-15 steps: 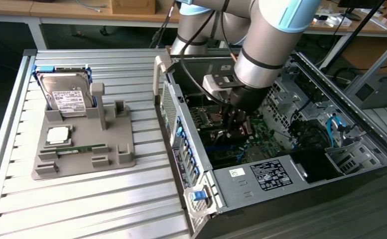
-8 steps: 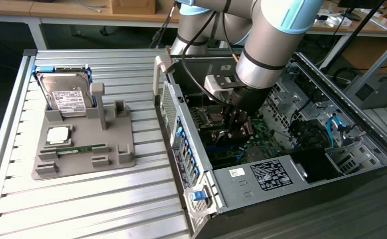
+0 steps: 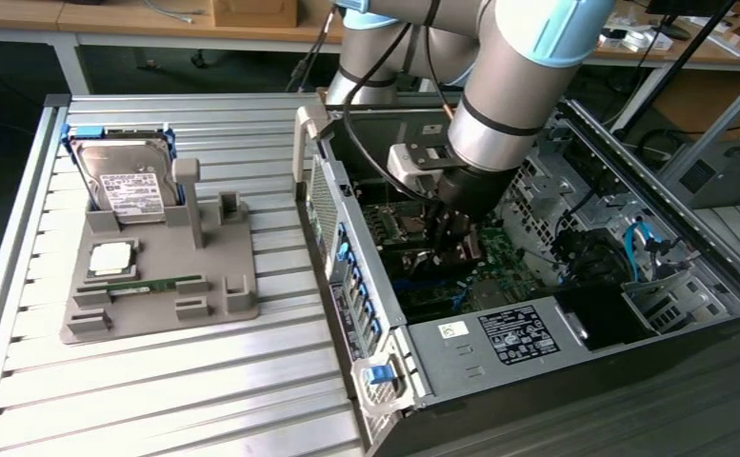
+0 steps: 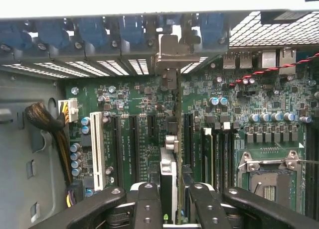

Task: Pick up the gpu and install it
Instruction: 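Insert the gpu into the slot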

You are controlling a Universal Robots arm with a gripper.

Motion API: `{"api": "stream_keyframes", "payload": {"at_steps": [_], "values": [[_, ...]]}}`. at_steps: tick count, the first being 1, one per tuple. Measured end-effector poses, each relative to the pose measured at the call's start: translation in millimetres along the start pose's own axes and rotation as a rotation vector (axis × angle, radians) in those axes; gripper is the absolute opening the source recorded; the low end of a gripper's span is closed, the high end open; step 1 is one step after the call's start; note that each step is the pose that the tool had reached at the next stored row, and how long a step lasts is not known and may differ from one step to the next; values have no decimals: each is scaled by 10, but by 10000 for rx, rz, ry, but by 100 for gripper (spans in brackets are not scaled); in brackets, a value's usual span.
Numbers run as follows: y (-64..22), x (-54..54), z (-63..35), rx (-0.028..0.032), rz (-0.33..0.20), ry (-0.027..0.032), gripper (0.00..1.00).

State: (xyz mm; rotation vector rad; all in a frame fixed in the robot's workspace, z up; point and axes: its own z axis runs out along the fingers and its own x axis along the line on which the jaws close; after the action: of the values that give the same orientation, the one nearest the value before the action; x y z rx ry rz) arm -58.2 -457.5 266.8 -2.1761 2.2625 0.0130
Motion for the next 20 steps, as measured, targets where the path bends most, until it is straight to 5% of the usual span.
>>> {"api": "stream_keyframes", "payload": {"at_steps": [11, 20], "values": [[-11, 5, 32, 2, 54, 56, 27], [138, 11, 38, 3, 53, 57, 27]]}}
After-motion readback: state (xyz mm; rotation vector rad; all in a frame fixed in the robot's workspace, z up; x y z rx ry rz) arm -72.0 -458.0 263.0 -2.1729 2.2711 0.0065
